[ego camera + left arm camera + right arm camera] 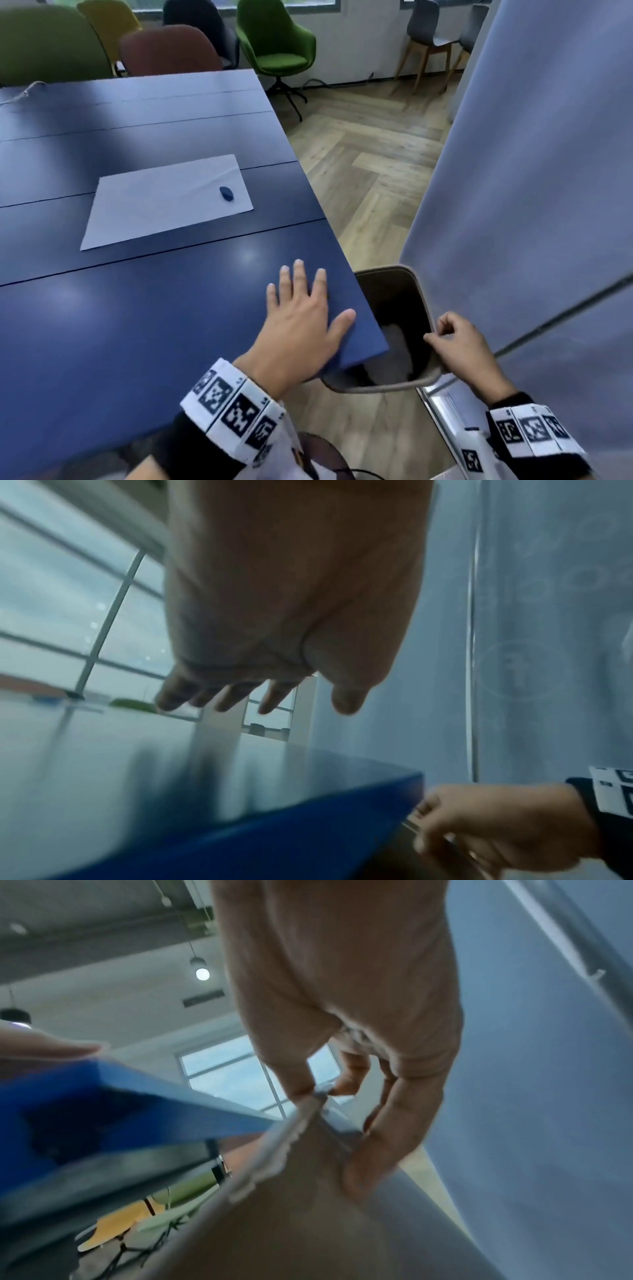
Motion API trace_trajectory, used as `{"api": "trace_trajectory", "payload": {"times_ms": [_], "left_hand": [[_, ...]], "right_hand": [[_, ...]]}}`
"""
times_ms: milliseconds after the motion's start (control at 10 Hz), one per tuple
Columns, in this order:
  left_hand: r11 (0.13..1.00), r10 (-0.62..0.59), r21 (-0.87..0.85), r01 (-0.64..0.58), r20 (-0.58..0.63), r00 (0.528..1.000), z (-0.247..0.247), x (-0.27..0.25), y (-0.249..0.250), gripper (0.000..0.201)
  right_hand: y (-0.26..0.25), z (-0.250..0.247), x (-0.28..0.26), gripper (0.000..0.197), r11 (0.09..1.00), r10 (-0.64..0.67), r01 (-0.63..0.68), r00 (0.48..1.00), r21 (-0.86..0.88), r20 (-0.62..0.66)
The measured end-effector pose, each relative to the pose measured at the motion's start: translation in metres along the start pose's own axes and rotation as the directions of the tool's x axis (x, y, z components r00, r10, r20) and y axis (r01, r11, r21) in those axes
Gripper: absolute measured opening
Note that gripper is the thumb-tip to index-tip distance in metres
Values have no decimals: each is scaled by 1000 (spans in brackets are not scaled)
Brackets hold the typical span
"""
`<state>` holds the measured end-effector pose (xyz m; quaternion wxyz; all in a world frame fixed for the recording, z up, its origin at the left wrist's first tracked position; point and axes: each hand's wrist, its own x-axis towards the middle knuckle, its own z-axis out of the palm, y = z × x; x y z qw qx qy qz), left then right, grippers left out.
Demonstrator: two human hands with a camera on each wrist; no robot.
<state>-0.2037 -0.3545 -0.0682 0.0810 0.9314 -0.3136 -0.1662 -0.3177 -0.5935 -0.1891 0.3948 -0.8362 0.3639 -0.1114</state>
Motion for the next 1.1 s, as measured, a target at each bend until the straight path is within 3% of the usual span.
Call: {"api": "trace_trajectory", "payload": {"times_ms": [100, 200, 300, 400, 500, 600, 700, 800, 900, 1000, 1100], "left_hand": [[988, -96, 133, 79, 123, 988, 7, -1, -16, 86], [988, -79, 142, 56, 160, 984, 16, 0, -20, 108], [985, -87, 163, 59, 169, 982, 27, 0, -25, 102], [987, -72, 152, 58, 90, 993, 37, 4, -30, 101], [982, -61, 175, 66, -34, 998, 49, 4, -34, 82], [972, -8, 233, 30, -94, 996, 56, 4, -37, 79], [957, 35, 290, 28, -208, 977, 60, 2, -38, 80], [956, 61, 293, 14, -244, 968, 61, 4, -37, 81], [947, 89, 322, 12, -297, 951, 64, 4, -38, 80], [942, 118, 336, 8, -353, 928, 69, 4, -39, 80], [957, 60, 287, 45, -345, 937, 74, 5, -38, 81]], "right_hand": [[46, 30, 12, 32, 985, 172, -170, 985, -40, 36], [95, 67, 22, 40, 937, 348, -343, 934, -66, 80], [135, 99, 26, 23, 877, 479, -471, 872, -95, 99], [164, 131, 23, 24, 819, 573, -567, 812, -86, 113], [182, 158, 22, 27, 791, 611, -600, 780, -119, 135], [204, 183, 13, 35, 766, 642, -614, 748, -188, 169], [221, 196, 0, 25, 746, 666, -629, 716, -219, 209], [260, 209, -10, 16, 731, 682, -629, 689, -266, 244], [279, 207, -21, 28, 702, 711, -646, 659, -300, 247], [286, 205, -26, 14, 679, 734, -605, 558, -415, 386], [309, 213, -11, 45, 739, 673, -602, 642, -302, 367]]}}
